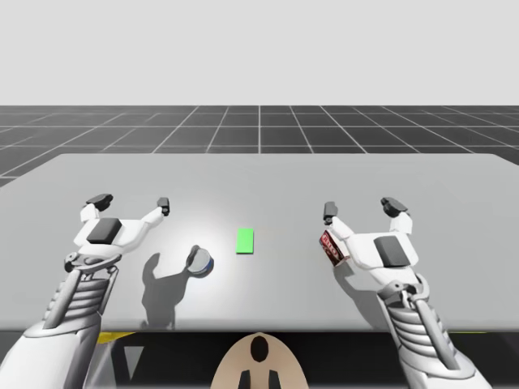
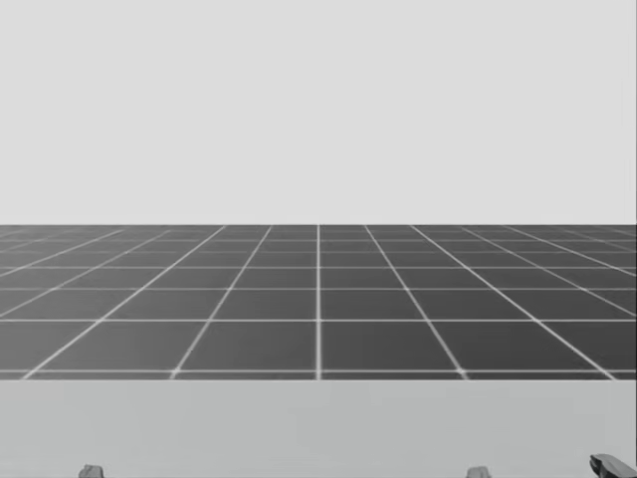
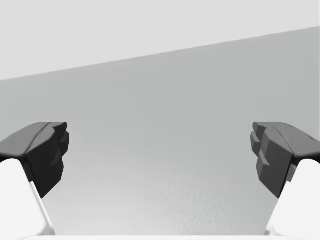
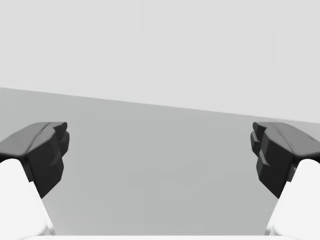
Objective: Look at the card. If it is red, pick the object on the left. If it is green, pick the object on the right.
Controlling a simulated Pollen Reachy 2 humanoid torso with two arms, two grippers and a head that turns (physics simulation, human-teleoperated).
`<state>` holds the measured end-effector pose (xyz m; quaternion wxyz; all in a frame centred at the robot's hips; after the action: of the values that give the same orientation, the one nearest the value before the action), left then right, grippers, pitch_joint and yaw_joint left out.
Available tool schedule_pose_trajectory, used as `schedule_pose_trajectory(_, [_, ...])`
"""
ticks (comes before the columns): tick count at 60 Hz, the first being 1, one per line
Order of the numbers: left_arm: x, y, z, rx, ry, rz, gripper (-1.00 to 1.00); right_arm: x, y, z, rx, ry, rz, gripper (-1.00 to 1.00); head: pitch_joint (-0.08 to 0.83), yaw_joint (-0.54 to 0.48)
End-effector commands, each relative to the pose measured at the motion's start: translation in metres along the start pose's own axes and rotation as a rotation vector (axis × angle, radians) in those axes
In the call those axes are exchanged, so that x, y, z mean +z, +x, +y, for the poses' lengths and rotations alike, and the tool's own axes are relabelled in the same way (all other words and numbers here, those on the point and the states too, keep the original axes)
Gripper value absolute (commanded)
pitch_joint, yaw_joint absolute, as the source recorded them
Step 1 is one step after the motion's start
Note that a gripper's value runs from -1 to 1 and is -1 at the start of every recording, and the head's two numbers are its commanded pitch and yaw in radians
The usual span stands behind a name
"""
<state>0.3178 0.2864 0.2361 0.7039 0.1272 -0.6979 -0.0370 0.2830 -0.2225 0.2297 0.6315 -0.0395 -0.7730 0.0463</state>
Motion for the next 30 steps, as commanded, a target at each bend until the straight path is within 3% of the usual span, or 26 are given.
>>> schedule_pose_trajectory(1, [0.0004,0.0,-0.0002,-0.001,0.002,0.007,-1.0,0.0044,0.0004,0.0065,-0.052,-0.021,0.026,-1.0,0.009,0.0])
schedule_pose_trajectory(5, [0.0004,-0.0001,-0.0007,0.0,0.003,0.008,-1.0,0.0042,0.0031,0.0065,-0.077,-0.001,0.009,-1.0,0.022,0.0])
schedule_pose_trajectory(12, [0.0007,0.0004,-0.001,0.001,0.004,0.009,-1.0,0.0028,0.0022,0.0045,-0.075,0.003,0.021,-1.0,0.077,-0.01])
schedule_pose_trajectory(30, [0.0007,0.0002,-0.0008,-0.002,0.003,0.013,-1.0,-0.0001,-0.0022,0.0028,-0.069,-0.019,0.023,-1.0,0.337,0.01])
